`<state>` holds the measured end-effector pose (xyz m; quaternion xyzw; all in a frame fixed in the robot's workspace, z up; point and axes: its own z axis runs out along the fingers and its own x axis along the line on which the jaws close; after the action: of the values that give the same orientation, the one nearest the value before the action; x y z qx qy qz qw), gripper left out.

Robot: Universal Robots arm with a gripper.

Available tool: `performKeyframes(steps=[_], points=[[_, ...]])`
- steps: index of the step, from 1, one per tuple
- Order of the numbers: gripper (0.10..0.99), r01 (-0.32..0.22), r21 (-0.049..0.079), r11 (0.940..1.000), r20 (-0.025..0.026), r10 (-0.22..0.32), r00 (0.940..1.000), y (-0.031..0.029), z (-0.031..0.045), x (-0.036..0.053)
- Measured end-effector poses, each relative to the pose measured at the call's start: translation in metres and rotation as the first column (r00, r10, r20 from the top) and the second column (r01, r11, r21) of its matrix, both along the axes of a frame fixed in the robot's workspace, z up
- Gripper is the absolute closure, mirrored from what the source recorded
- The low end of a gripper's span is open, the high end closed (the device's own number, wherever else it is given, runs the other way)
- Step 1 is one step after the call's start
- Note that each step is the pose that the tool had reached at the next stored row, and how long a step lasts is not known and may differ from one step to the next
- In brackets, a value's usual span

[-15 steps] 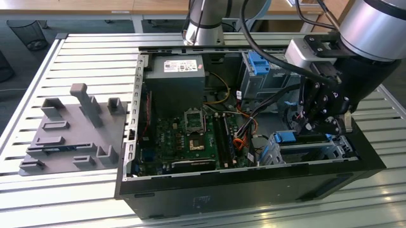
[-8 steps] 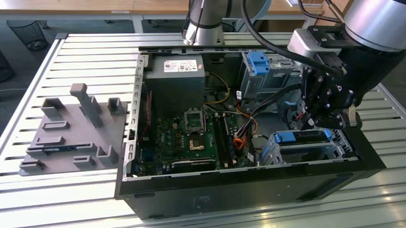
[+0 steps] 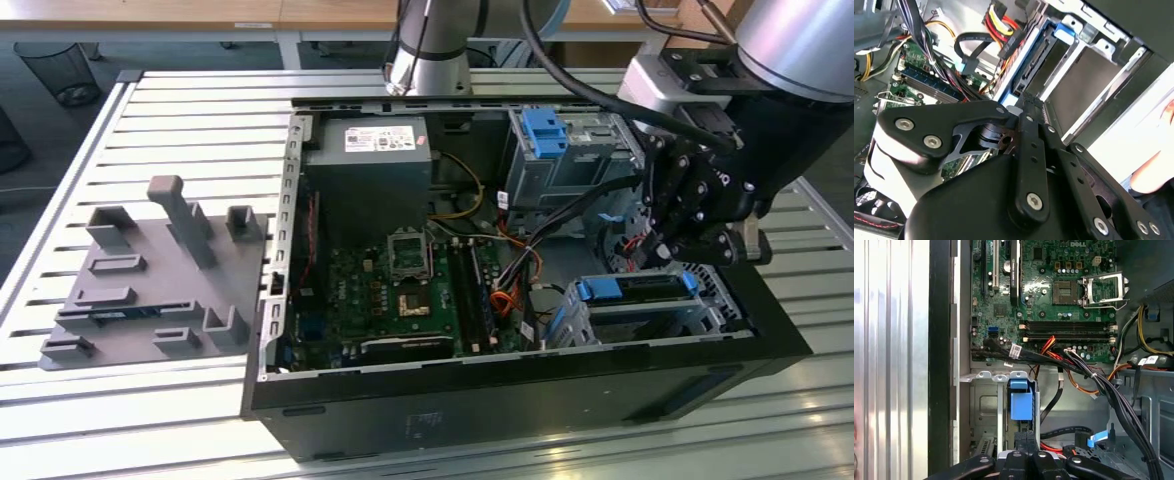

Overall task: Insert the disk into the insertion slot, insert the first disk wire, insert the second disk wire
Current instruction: 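Insert the first disk wire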

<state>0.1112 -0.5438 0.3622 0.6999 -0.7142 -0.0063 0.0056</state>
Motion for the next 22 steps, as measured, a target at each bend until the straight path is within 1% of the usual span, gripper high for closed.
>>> performKeyframes(steps=[2, 4, 6, 8, 13, 22], points=[[0.98, 0.0, 0.0, 1.0, 0.0, 0.0, 1.0, 0.0018, 0.0, 0.0025], [0.98, 0.0, 0.0, 1.0, 0.0, 0.0, 1.0, 0.0049, 0.0, 0.0041], [0.98, 0.001, 0.0, 1.0, 0.0, -0.001, 1.0, 0.0084, -0.0001, 0.0049], [0.98, 0.005, 0.0, 1.0, 0.0, -0.005, 1.0, 0.0106, -0.0002, 0.0052], [0.98, 0.037, 0.0, 0.9993, 0.0, -0.037, 0.9993, 0.0121, -0.0008, 0.006], [0.98, 0.089, 0.0, 0.996, 0.0, -0.089, 0.996, 0.0154, -0.0022, 0.008]])
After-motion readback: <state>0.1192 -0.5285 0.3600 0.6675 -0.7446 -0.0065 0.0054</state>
